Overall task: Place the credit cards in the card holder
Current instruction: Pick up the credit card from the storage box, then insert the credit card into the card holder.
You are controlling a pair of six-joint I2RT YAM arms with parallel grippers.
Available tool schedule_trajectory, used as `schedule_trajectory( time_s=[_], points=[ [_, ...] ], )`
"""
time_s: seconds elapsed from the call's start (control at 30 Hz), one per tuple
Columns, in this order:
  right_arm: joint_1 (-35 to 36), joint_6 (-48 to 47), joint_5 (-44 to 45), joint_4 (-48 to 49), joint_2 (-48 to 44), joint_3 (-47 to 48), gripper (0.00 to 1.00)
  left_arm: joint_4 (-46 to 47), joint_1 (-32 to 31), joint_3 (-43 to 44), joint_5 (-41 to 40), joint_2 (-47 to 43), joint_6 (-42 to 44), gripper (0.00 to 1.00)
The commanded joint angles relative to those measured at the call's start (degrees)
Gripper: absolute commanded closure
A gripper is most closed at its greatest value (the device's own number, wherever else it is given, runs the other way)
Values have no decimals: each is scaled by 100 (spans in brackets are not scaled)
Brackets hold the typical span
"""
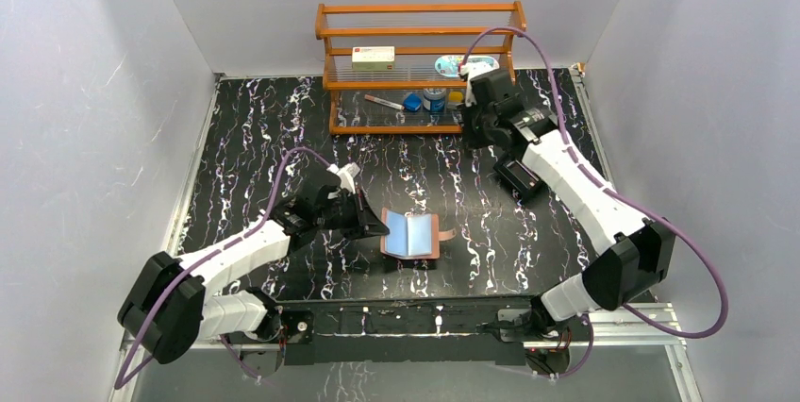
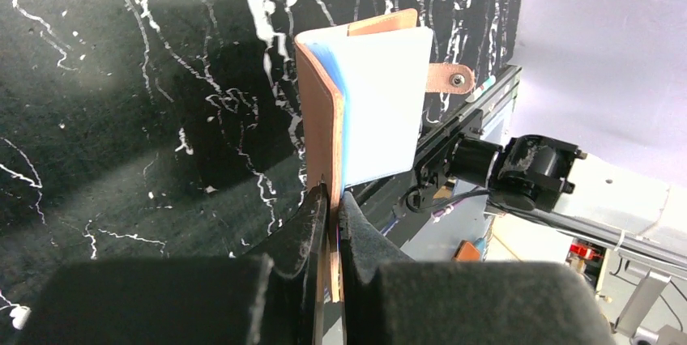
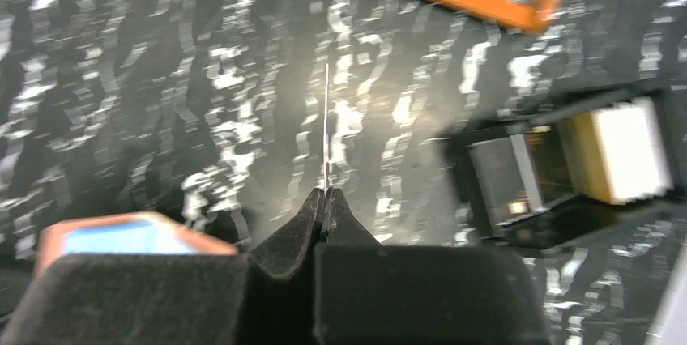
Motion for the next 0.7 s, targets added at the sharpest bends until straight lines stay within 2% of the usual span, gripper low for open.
schedule_trajectory(
  time_s=[0.0, 0.2, 0.27, 0.5, 0.67],
  points=[
    [448, 1450, -855, 268, -294, -281, 100, 624, -36, -265, 71, 237, -242, 100],
    [1027, 2623, -2042, 1839, -809, -1833, 100, 587, -28, -410, -79, 324, -136, 99],
    [1157, 2986, -2160, 2198, -915, -2270, 100, 540, -29, -435, -120, 348, -95, 96],
    [1208, 3756, -2793, 3409, -1239, -3689, 100, 221, -27, -530, -294, 293, 96, 80],
    [1206, 4190, -3166, 4169, -1140, -4480, 100, -51, -29, -548, -435, 190, 259, 71]
  ],
)
